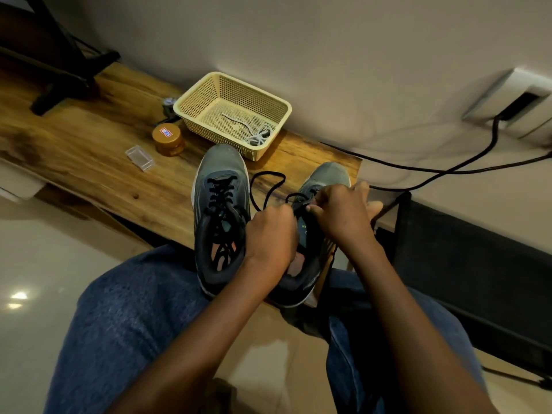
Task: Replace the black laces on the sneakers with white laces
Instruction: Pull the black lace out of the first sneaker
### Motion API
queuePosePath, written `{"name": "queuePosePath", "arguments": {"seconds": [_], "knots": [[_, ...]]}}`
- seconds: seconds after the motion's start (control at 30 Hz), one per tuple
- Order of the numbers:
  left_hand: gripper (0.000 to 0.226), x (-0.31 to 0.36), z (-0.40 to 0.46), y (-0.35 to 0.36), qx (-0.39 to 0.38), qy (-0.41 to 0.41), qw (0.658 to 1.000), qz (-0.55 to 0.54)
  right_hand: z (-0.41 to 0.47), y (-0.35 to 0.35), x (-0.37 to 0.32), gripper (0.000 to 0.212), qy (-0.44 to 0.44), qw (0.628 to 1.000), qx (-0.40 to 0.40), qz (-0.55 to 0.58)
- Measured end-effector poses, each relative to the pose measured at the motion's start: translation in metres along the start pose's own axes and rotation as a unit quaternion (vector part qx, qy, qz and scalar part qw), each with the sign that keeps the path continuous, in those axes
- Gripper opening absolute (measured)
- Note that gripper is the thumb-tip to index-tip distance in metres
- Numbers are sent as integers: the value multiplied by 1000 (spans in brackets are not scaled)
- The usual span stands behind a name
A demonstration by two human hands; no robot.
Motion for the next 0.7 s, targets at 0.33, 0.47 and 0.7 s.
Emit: {"name": "queuePosePath", "arguments": {"seconds": [0.33,0.47,0.7], "knots": [[16,10,0,0,4,7,1000,15,-7,1,14,25,26,997,-71,17],[18,3,3,-1,-6,-18,1000,12,-1,-10,32,11,38,991,-50,119],[26,-5,-2,-8,-26,-39,999,-13,6,-24,45,7,46,976,74,200]]}}
Point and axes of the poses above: each hand's wrist, its own z-axis towards the middle knuckle, its own y-axis out of the palm, x = y × z, the point moved 8 cm from there along z, towards the middle knuckle
